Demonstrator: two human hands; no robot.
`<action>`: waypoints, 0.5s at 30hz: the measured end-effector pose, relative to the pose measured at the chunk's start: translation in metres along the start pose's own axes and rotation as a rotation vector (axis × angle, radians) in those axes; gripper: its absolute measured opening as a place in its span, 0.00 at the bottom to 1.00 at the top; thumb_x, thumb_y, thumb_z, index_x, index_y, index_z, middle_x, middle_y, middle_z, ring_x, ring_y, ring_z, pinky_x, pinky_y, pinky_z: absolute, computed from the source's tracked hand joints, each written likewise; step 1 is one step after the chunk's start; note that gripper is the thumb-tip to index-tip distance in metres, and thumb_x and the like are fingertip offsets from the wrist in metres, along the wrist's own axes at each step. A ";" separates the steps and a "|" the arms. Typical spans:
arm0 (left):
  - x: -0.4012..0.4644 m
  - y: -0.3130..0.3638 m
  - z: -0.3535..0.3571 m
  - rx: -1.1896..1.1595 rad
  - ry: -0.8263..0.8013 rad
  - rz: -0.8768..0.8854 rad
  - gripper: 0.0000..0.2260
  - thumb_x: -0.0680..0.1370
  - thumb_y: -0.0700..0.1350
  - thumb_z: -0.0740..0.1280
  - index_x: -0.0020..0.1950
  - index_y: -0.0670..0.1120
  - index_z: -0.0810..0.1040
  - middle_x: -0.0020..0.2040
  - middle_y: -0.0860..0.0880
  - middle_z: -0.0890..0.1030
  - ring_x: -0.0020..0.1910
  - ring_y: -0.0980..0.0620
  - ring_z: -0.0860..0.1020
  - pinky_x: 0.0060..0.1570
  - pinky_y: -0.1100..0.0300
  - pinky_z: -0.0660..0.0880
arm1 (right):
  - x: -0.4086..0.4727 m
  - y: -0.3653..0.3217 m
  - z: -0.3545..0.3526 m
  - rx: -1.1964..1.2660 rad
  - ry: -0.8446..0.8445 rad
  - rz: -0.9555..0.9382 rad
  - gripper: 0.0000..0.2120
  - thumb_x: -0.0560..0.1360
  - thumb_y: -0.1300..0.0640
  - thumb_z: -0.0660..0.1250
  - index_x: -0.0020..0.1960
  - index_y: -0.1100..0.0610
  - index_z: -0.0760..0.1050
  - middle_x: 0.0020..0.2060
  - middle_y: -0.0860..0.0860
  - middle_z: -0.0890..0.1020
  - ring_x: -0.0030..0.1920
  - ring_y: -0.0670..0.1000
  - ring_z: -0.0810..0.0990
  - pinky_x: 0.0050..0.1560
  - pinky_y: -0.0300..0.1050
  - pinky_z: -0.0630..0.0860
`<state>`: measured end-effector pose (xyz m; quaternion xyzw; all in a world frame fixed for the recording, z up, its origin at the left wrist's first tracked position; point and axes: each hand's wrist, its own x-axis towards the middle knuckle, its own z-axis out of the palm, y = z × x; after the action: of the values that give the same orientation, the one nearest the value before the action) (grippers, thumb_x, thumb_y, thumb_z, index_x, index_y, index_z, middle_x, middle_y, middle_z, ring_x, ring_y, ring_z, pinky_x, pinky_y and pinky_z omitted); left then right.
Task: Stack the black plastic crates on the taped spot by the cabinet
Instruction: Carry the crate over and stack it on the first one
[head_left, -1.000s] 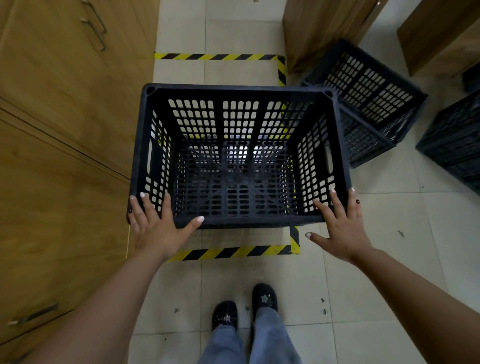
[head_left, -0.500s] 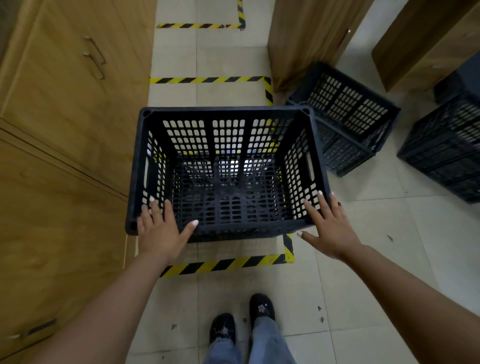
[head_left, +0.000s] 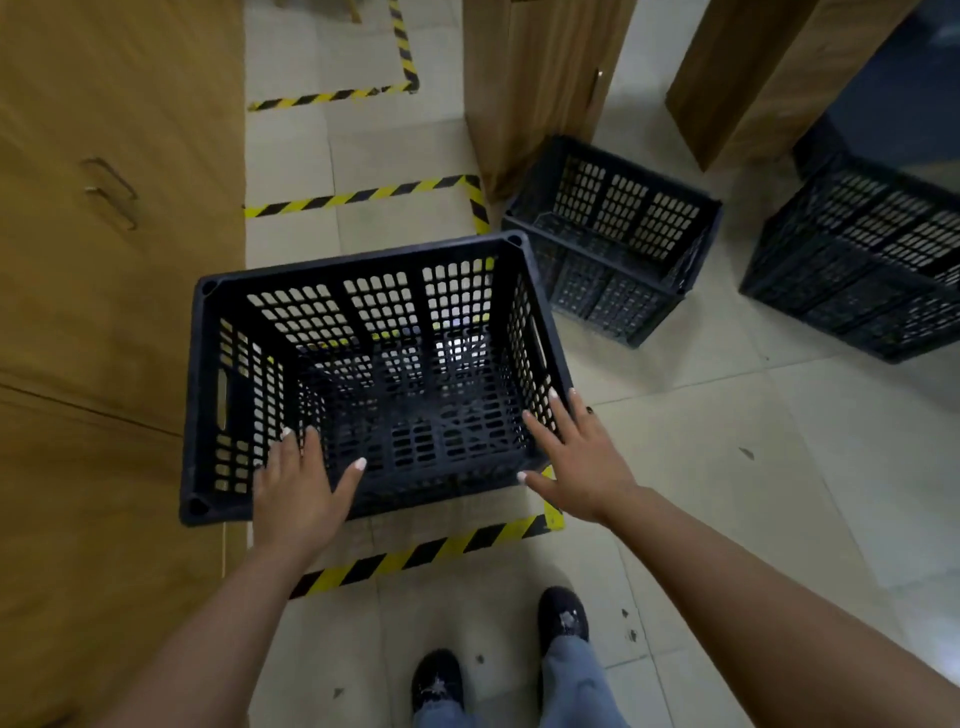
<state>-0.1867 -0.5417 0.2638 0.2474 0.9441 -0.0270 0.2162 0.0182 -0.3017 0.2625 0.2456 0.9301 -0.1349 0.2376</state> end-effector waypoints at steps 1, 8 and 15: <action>0.000 0.002 0.005 0.009 -0.016 -0.017 0.39 0.76 0.67 0.48 0.79 0.43 0.48 0.79 0.40 0.51 0.78 0.42 0.49 0.74 0.45 0.51 | 0.005 0.000 0.005 -0.046 -0.011 -0.024 0.50 0.60 0.23 0.27 0.77 0.46 0.38 0.76 0.56 0.35 0.72 0.57 0.26 0.74 0.57 0.38; 0.002 0.010 0.031 0.023 -0.298 -0.208 0.48 0.68 0.76 0.40 0.77 0.47 0.34 0.79 0.43 0.38 0.77 0.43 0.35 0.73 0.42 0.39 | 0.031 0.014 0.008 -0.222 0.039 -0.089 0.37 0.71 0.28 0.31 0.76 0.42 0.41 0.73 0.55 0.30 0.70 0.61 0.23 0.71 0.63 0.31; 0.004 0.014 0.036 0.001 -0.317 -0.252 0.47 0.67 0.77 0.38 0.76 0.50 0.32 0.78 0.44 0.35 0.75 0.44 0.31 0.72 0.43 0.33 | 0.047 0.036 0.014 -0.065 -0.038 -0.166 0.35 0.73 0.28 0.39 0.77 0.41 0.43 0.74 0.51 0.31 0.69 0.54 0.19 0.70 0.53 0.29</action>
<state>-0.1686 -0.5334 0.2301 0.1198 0.9217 -0.0929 0.3572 0.0066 -0.2583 0.2216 0.1574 0.9464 -0.1284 0.2510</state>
